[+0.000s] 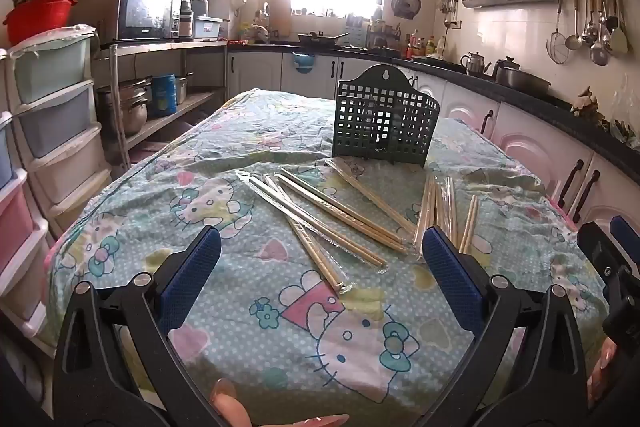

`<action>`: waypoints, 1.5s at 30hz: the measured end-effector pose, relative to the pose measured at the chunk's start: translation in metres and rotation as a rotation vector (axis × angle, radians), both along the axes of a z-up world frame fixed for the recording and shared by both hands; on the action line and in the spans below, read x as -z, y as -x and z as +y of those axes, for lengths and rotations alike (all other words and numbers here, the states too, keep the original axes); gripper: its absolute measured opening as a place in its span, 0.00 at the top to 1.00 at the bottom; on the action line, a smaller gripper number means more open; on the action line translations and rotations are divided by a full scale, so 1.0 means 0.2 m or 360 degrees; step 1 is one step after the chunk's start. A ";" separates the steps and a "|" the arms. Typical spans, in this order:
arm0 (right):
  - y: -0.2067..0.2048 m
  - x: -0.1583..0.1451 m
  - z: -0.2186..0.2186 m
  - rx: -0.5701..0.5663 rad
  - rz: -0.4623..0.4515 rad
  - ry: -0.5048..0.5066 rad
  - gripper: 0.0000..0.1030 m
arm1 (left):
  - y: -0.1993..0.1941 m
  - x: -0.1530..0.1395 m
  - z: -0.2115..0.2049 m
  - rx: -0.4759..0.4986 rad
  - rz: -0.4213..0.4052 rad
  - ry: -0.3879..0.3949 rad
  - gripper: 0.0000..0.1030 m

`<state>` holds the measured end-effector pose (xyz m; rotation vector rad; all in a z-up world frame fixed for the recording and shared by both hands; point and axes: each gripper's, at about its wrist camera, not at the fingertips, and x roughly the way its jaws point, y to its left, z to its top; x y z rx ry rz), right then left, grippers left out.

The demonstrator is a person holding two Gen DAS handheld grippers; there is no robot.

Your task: Organize utensils

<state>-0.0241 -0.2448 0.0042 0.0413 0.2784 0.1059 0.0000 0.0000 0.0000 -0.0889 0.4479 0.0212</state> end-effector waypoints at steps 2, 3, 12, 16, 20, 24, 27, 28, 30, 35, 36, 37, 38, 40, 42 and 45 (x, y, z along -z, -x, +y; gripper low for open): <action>0.00 0.00 0.00 -0.0001 -0.0002 -0.0003 0.06 | 0.00 0.00 0.00 0.0001 0.0001 -0.0010 0.10; 0.00 0.00 0.00 -0.0002 -0.0003 -0.0005 0.06 | 0.00 0.00 0.00 0.0001 0.0003 -0.0010 0.10; 0.00 0.00 0.00 -0.0001 -0.0006 -0.0003 0.06 | 0.00 0.01 -0.01 0.0006 -0.0003 -0.0007 0.10; 0.00 0.00 0.00 0.0001 0.0000 -0.0009 0.06 | 0.00 0.00 0.00 0.0003 0.0002 -0.0009 0.10; 0.00 0.00 0.00 -0.0002 0.0006 -0.0012 0.06 | 0.00 0.00 0.00 0.0001 -0.0001 -0.0011 0.10; 0.00 0.00 0.00 -0.0003 0.0017 -0.0017 0.06 | 0.00 0.00 0.00 0.0001 -0.0004 -0.0014 0.10; 0.01 0.00 0.00 -0.0003 0.0022 -0.0018 0.06 | 0.00 0.00 0.00 0.0002 -0.0003 -0.0014 0.10; -0.01 0.02 -0.01 -0.0002 0.0022 -0.0018 0.06 | 0.00 0.01 0.00 0.0001 -0.0004 -0.0015 0.10; -0.01 0.02 0.00 -0.0001 0.0022 -0.0018 0.06 | 0.00 0.01 0.00 0.0000 -0.0004 -0.0015 0.10; -0.01 0.04 -0.01 0.0002 0.0025 -0.0021 0.06 | 0.00 -0.01 0.00 0.0000 -0.0004 -0.0017 0.10; -0.02 0.03 -0.01 0.0001 0.0026 -0.0021 0.06 | 0.00 -0.01 0.00 0.0000 -0.0004 -0.0016 0.10; -0.02 0.03 -0.01 0.0000 0.0026 -0.0020 0.06 | 0.00 -0.01 0.00 0.0001 -0.0004 -0.0015 0.10; -0.02 0.04 -0.01 0.0000 0.0025 -0.0019 0.06 | 0.00 -0.01 0.00 0.0000 -0.0004 -0.0018 0.10; -0.02 0.03 -0.01 0.0000 0.0028 -0.0023 0.06 | 0.00 -0.01 0.00 0.0001 -0.0003 -0.0017 0.10; -0.02 0.03 -0.01 0.0000 0.0028 -0.0023 0.06 | 0.00 -0.01 0.00 0.0000 -0.0004 -0.0018 0.10; -0.02 0.03 -0.01 0.0000 0.0028 -0.0024 0.06 | 0.00 -0.01 0.00 0.0002 -0.0005 -0.0015 0.10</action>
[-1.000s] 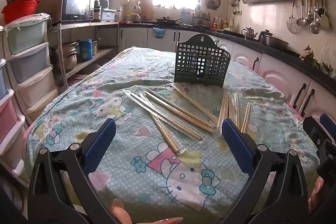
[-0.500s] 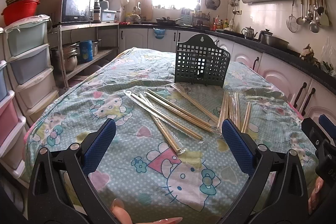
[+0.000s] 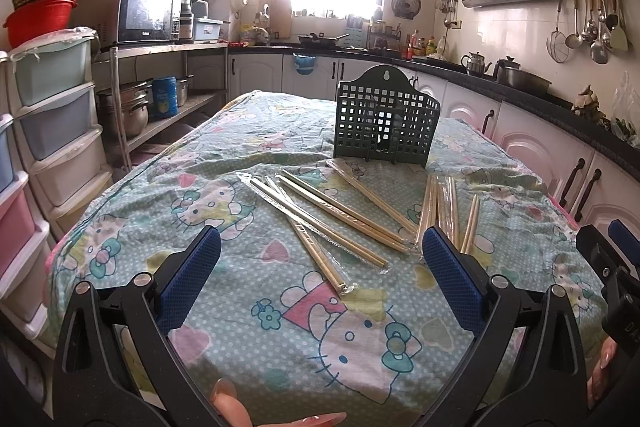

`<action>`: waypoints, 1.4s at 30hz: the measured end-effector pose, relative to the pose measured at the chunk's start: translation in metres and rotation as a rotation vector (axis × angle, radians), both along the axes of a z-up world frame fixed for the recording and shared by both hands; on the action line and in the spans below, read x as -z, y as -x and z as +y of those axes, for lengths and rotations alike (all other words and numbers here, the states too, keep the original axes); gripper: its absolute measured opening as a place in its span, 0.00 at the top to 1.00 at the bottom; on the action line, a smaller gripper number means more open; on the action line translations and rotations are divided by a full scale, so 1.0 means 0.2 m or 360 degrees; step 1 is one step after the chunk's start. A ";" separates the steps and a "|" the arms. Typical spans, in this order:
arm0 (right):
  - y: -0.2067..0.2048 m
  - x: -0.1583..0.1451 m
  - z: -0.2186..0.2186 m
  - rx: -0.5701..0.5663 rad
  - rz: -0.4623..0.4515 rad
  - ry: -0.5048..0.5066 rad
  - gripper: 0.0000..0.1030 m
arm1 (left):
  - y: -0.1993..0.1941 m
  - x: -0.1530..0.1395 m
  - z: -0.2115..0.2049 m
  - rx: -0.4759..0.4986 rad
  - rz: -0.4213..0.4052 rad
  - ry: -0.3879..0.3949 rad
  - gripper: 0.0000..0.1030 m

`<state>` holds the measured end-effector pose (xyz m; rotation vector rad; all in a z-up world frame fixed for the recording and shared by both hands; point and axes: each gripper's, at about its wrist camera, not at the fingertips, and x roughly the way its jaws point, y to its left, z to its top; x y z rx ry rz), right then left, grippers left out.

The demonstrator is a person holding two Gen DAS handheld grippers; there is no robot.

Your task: Organize utensils

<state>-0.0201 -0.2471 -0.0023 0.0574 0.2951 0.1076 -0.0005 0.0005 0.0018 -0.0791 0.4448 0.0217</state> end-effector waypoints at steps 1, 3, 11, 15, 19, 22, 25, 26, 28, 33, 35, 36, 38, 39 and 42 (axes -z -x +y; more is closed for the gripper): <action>0.00 0.00 0.00 0.0000 0.0002 -0.0001 0.06 | 0.00 0.00 0.00 -0.0002 -0.0001 -0.0003 0.10; 0.00 -0.01 0.00 0.0000 0.0003 0.0000 0.06 | -0.01 0.01 0.00 -0.0002 -0.0002 -0.0004 0.10; 0.00 0.00 0.00 -0.0003 0.0006 -0.0002 0.06 | -0.01 0.01 0.00 -0.0001 -0.0003 -0.0001 0.10; 0.00 -0.02 0.01 -0.0034 0.0014 0.0005 0.06 | -0.01 0.00 0.01 -0.0006 0.0005 -0.0002 0.10; 0.00 -0.03 0.03 -0.0077 0.0014 0.0014 0.06 | -0.02 0.02 0.00 -0.0010 0.0022 0.0013 0.10; -0.02 -0.03 0.05 -0.0118 0.0024 0.0023 0.06 | -0.02 0.02 0.01 -0.0014 0.0034 0.0030 0.10; -0.05 -0.05 0.06 -0.0164 0.0038 0.0031 0.06 | -0.03 0.02 0.04 -0.0028 0.0041 0.0052 0.10; -0.07 -0.05 0.07 -0.0178 0.0041 0.0035 0.06 | -0.04 0.02 0.06 -0.0031 0.0045 0.0064 0.10; -0.09 -0.06 0.09 -0.0197 0.0046 0.0046 0.06 | -0.05 0.03 0.09 -0.0037 0.0056 0.0094 0.10; -0.16 -0.07 0.14 -0.0272 0.0077 0.0066 0.06 | -0.10 0.04 0.18 -0.0065 0.0120 0.0168 0.10; -0.20 -0.07 0.16 -0.0298 0.0098 0.0077 0.06 | -0.12 0.05 0.23 -0.0087 0.0139 0.0196 0.10; -0.22 -0.07 0.18 -0.0315 0.0117 0.0080 0.06 | -0.13 0.05 0.25 -0.0095 0.0152 0.0208 0.10; -0.28 -0.07 0.21 -0.0350 0.0167 0.0058 0.06 | -0.16 0.05 0.28 -0.0089 0.0172 0.0231 0.10; -0.30 -0.06 0.21 -0.0359 0.0183 0.0051 0.06 | -0.17 0.05 0.29 -0.0096 0.0178 0.0237 0.10; -0.38 -0.05 0.25 -0.0386 0.0248 0.0059 0.06 | -0.22 0.05 0.33 -0.0091 0.0211 0.0259 0.10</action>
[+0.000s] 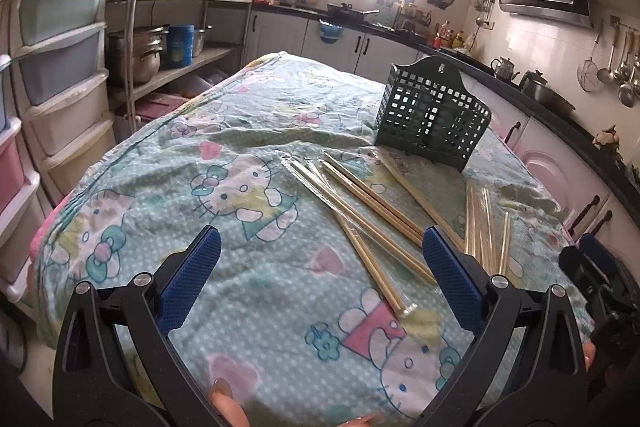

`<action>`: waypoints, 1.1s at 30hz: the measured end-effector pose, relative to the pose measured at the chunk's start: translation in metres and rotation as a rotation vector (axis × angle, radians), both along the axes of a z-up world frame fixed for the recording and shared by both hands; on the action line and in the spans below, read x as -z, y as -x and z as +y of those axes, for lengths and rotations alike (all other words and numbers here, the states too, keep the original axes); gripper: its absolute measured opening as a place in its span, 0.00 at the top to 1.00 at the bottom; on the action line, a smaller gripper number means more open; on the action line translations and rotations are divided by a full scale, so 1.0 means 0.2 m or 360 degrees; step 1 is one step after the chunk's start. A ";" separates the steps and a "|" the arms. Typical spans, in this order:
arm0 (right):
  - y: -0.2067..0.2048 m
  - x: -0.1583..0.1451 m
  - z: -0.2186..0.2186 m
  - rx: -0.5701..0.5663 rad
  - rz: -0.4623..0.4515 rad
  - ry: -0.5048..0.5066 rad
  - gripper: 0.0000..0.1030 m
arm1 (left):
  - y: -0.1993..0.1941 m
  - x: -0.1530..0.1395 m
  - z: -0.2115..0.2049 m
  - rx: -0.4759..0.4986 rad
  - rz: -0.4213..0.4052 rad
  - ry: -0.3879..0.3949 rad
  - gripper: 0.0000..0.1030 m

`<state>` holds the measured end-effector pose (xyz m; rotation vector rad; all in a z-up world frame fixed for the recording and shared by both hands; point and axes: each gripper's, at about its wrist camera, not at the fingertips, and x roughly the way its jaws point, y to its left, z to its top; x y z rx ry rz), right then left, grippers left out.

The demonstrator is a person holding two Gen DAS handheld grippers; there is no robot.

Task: Organize utensils
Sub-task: 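Lower the left gripper onto a wrapped chopstick pair and close it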

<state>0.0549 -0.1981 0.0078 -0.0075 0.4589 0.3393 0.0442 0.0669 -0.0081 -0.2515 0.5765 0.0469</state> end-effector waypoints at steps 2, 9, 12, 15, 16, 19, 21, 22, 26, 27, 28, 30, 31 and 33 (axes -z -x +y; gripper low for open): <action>-0.06 0.00 0.02 -0.0017 0.0047 -0.0002 0.06 | -0.04 0.01 0.02 0.0006 0.0025 0.0025 0.10; -0.26 0.03 0.02 -0.0016 0.0178 -0.0002 0.06 | -0.18 0.03 0.04 0.0007 0.0108 0.0024 0.10; -0.35 0.04 0.02 -0.0005 0.0244 0.0008 0.09 | -0.25 0.04 0.03 0.0046 0.0151 0.0034 0.10; -0.45 0.05 0.01 -0.0006 0.0317 0.0016 0.16 | -0.32 0.06 0.01 0.0096 0.0199 0.0024 0.10; -0.48 0.06 0.00 -0.0005 0.0338 0.0016 0.17 | -0.34 0.06 0.01 0.0112 0.0215 0.0032 0.10; -0.58 0.07 -0.01 0.0007 0.0395 0.0028 0.21 | -0.42 0.09 0.03 0.0171 0.0275 0.0136 0.11; -0.65 0.08 -0.02 0.0006 0.0434 0.0029 0.25 | -0.46 0.11 0.05 0.0177 0.0303 0.0182 0.15; -0.69 0.09 -0.02 0.0012 0.0456 0.0038 0.28 | -0.48 0.12 0.06 0.0171 0.0325 0.0192 0.19; -0.85 0.15 -0.06 0.0008 0.0589 0.0008 0.42 | -0.56 0.17 0.10 0.0169 0.0402 0.0262 0.32; -0.87 0.16 -0.06 0.0011 0.0613 0.0006 0.44 | -0.58 0.18 0.11 0.0170 0.0411 0.0272 0.34; -0.90 0.18 -0.07 0.0009 0.0641 0.0002 0.48 | -0.59 0.19 0.11 0.0171 0.0423 0.0278 0.37; -0.97 0.21 -0.08 0.0009 0.0688 -0.0011 0.52 | -0.62 0.20 0.12 0.0174 0.0441 0.0298 0.41; -0.99 0.22 -0.08 0.0012 0.0702 -0.0014 0.54 | -0.63 0.21 0.12 0.0173 0.0456 0.0306 0.44; -1.04 0.22 -0.09 0.0020 0.0730 -0.0023 0.56 | -0.65 0.21 0.12 0.0170 0.0463 0.0318 0.45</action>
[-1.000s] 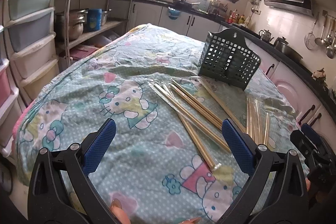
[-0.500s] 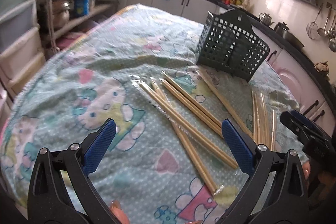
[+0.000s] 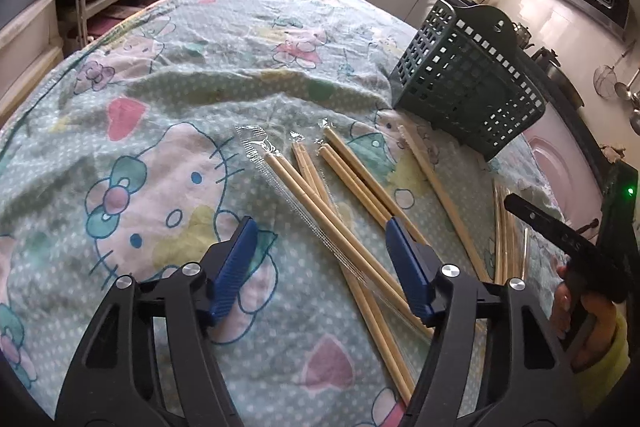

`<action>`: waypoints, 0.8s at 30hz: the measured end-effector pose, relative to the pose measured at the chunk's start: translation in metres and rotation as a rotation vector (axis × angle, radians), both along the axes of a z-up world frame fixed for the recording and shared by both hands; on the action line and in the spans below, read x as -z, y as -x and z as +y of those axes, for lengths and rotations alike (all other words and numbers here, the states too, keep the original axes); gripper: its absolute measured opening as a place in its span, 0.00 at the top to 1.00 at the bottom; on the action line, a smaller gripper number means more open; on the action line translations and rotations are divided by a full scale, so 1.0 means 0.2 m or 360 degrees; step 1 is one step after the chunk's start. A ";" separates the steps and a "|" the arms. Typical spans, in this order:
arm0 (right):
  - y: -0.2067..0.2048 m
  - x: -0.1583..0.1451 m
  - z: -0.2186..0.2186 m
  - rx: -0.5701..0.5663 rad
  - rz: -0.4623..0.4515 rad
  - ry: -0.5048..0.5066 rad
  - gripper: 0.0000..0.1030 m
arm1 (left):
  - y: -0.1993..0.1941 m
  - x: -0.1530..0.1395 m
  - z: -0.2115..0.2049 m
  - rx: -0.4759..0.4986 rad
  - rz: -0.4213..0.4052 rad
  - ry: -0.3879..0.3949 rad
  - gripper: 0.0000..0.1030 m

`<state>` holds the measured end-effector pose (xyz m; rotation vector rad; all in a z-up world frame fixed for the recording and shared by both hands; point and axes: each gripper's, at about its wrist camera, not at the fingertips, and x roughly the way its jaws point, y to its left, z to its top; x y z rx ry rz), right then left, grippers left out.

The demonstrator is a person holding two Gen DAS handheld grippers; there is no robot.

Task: Organize utensils
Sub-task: 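Lower the left gripper onto a wrapped chopstick pair and close it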

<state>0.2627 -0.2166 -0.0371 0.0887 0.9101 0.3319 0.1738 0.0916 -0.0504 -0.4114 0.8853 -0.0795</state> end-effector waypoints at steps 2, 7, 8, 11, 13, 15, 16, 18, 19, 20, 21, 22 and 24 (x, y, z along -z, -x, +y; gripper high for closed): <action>-0.04 0.01 -0.02 0.0028 0.0027 -0.0007 0.57 | -0.02 0.00 0.00 0.0000 0.0005 0.0004 0.48; -0.14 0.04 -0.02 0.0072 0.0074 -0.0006 0.62 | -0.06 0.01 0.04 -0.0025 0.0024 0.0065 0.56; -0.15 0.05 -0.03 0.0078 0.0085 -0.0009 0.66 | -0.08 0.01 0.05 -0.0034 0.0029 0.0072 0.58; -0.18 0.06 -0.03 0.0096 0.0095 -0.0019 0.73 | -0.10 0.01 0.05 -0.0048 0.0040 0.0075 0.60; -0.20 0.06 -0.04 0.0102 0.0095 -0.0034 0.76 | -0.11 0.01 0.06 -0.0057 0.0042 0.0088 0.60; -0.22 0.06 -0.05 0.0107 0.0103 -0.0056 0.78 | -0.12 0.01 0.07 -0.0068 0.0042 0.0107 0.60; -0.23 0.05 -0.05 0.0106 0.0106 -0.0064 0.80 | -0.12 0.01 0.07 -0.0071 0.0043 0.0109 0.61; -0.23 0.05 -0.06 0.0109 0.0111 -0.0087 0.82 | -0.13 0.01 0.08 -0.0080 0.0046 0.0089 0.66; -0.24 0.04 -0.07 0.0112 0.0112 -0.0100 0.82 | -0.13 0.01 0.08 -0.0089 0.0047 0.0092 0.69; -0.24 0.04 -0.08 0.0116 0.0113 -0.0106 0.82 | -0.13 0.01 0.09 -0.0091 0.0050 0.0096 0.72; -0.24 0.04 -0.09 0.0123 0.0115 -0.0113 0.82 | -0.14 0.01 0.09 -0.0095 0.0052 0.0099 0.74; -0.24 0.03 -0.10 0.0125 0.0118 -0.0119 0.83 | -0.14 0.01 0.10 -0.0098 0.0056 0.0099 0.78; -0.24 0.03 -0.11 0.0125 0.0123 -0.0128 0.83 | -0.15 0.01 0.11 -0.0100 0.0053 0.0102 0.83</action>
